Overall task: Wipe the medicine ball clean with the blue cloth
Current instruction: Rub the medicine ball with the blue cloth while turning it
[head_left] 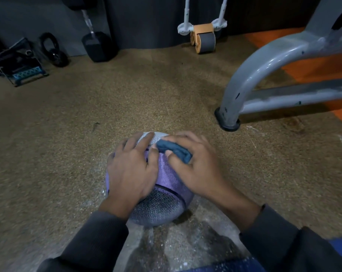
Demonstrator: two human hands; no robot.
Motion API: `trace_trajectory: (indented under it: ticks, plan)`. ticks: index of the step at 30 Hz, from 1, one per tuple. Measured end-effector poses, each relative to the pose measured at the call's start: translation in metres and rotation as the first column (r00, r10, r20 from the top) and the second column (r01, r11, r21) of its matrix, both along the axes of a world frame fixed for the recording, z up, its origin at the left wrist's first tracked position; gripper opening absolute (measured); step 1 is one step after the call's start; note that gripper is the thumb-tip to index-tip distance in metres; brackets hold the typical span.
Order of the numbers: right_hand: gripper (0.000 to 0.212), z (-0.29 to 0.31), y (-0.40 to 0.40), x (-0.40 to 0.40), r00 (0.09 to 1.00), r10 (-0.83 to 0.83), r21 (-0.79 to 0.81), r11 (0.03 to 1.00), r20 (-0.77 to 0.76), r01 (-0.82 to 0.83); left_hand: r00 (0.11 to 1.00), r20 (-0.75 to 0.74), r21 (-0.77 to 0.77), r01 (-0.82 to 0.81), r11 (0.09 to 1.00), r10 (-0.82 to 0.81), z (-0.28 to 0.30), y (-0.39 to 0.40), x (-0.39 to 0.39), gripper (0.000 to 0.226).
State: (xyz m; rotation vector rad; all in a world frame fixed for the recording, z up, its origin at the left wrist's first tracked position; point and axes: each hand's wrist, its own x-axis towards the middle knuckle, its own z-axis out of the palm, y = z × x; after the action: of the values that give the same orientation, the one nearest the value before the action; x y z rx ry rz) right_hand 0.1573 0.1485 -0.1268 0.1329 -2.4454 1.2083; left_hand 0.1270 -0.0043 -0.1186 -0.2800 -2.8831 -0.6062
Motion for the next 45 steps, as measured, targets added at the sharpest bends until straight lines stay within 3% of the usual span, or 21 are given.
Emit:
trace_trajectory:
  ticks: [5, 7, 12, 16, 18, 21, 25, 30, 33, 37, 42, 45]
  plan:
    - [0.029, -0.02, 0.028, -0.028, 0.973, 0.011, -0.301, 0.952, 0.23, 0.061, 0.999, 0.024, -0.023, 0.032, 0.999, -0.031, -0.001, -0.002, -0.005, 0.067]
    - [0.031, -0.02, 0.028, -0.024, 0.974, -0.011, -0.254, 0.964, 0.228, 0.071, 0.999, 0.016, -0.028, 0.037, 0.999, -0.037, 0.0, -0.001, -0.006, 0.067]
    - [0.032, -0.007, 0.003, 0.011, 1.0, 0.014, -0.095, 0.995, 0.028, -0.011, 0.994, -0.008, 0.052, 0.113, 0.992, -0.113, -0.002, -0.011, -0.003, 0.062]
    - [0.031, -0.014, 0.014, -0.016, 0.986, -0.016, -0.248, 0.967, 0.165, 0.057, 0.992, -0.004, 0.058, 0.127, 0.99, -0.127, -0.004, -0.019, -0.003, 0.062]
    - [0.031, -0.013, 0.02, -0.026, 0.974, -0.042, -0.232, 0.968, 0.223, 0.095, 0.994, 0.001, 0.048, 0.11, 0.993, -0.11, -0.003, -0.017, -0.003, 0.065]
    - [0.033, -0.008, 0.004, -0.005, 0.993, -0.048, -0.077, 0.995, 0.105, 0.056, 0.993, 0.001, 0.075, 0.119, 0.99, -0.119, -0.001, -0.016, -0.006, 0.064]
    - [0.034, -0.005, -0.009, 0.013, 1.0, -0.014, -0.014, 1.0, -0.015, 0.013, 0.986, 0.01, 0.118, 0.164, 0.979, -0.166, -0.002, -0.022, -0.006, 0.06]
    - [0.027, -0.02, 0.022, -0.023, 0.981, -0.036, -0.331, 0.939, 0.19, 0.098, 0.989, 0.025, 0.044, 0.145, 0.988, -0.146, 0.004, -0.012, -0.008, 0.061]
    - [0.032, -0.017, 0.016, -0.003, 0.985, -0.087, -0.188, 0.975, 0.152, 0.115, 0.983, 0.028, 0.075, 0.178, 0.981, -0.181, 0.004, -0.009, -0.01, 0.059]
    - [0.037, -0.003, -0.003, 0.02, 1.0, -0.028, 0.019, 0.999, 0.01, 0.027, 0.978, 0.039, 0.115, 0.198, 0.973, -0.203, 0.003, -0.012, -0.012, 0.061]
    - [0.039, -0.011, 0.023, -0.033, 0.968, -0.077, -0.139, 0.984, 0.237, 0.112, 0.981, 0.031, 0.103, 0.19, 0.976, -0.194, 0.003, -0.013, -0.011, 0.06]
    - [0.035, -0.008, 0.015, -0.021, 0.978, -0.084, -0.048, 0.994, 0.19, 0.095, 0.982, 0.022, 0.11, 0.182, 0.977, -0.185, 0.002, -0.014, -0.01, 0.059]
